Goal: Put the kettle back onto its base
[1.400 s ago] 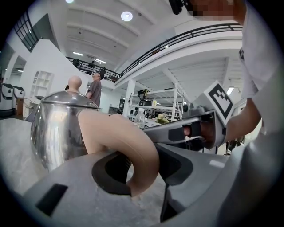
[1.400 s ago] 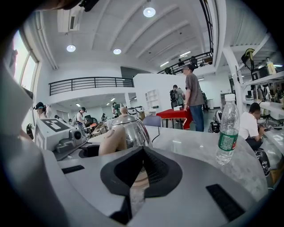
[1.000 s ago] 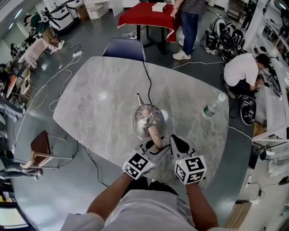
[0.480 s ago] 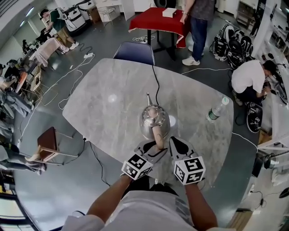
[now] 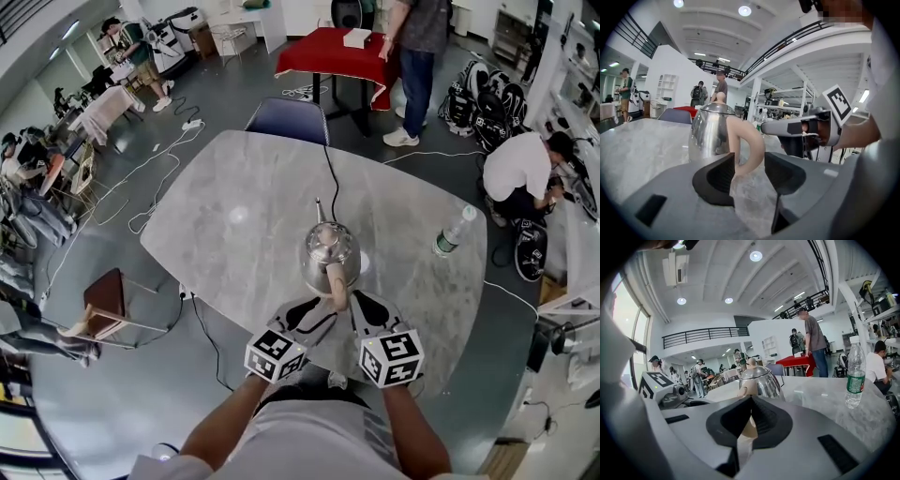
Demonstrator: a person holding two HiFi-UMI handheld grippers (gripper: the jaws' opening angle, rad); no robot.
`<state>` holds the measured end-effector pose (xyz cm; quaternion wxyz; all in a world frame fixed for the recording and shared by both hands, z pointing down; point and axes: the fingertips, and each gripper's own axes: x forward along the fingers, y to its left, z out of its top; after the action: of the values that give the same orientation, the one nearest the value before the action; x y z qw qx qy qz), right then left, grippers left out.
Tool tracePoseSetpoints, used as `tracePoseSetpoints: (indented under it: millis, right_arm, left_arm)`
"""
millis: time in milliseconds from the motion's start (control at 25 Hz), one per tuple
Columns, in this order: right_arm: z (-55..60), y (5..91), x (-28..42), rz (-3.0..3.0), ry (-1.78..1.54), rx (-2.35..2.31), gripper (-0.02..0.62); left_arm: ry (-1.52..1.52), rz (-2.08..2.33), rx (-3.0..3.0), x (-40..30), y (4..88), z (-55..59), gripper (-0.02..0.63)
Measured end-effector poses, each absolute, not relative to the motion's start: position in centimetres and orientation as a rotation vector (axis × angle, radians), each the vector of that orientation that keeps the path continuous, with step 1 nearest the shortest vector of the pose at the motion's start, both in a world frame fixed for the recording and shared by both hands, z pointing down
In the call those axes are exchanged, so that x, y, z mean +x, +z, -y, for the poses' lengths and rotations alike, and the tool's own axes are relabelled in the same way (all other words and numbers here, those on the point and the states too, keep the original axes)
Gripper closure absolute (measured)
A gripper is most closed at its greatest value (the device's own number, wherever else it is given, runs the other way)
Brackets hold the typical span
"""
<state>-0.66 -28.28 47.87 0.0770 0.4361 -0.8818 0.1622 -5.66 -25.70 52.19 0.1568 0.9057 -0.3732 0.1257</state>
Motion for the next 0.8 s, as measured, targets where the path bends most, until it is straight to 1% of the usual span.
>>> tracePoseSetpoints:
  millis: [160,400,560,680,800]
  right_arm:
    - [27.8,47.1,-1.4,2.624,0.465,1.355,0.592]
    - [25.5,45.8,-3.5,2.587,0.434,1.411,0.591]
    - [23.7,45.2,-4.5,2.562,0.426,1.431,0.592]
    - [22.2,45.1,-5.0,2.547,0.414,1.431,0.592]
    - [20.9,45.0,-5.5,2.539,0.398,1.44,0.592]
  left_arm:
    - [0.269,1.092,2.573,-7.4,50.5,25.6,0.411]
    - [0.208,1.138,2.555,-9.8,47.5,24.8,0.499]
    - [0.197,1.102,2.588,-9.7,46.3,23.6,0.545]
    - [0.225,1.088,2.601,-9.4,46.1,22.8,0.593]
    - [0.218,1.059,2.624,-9.2,45.8,21.9,0.598]
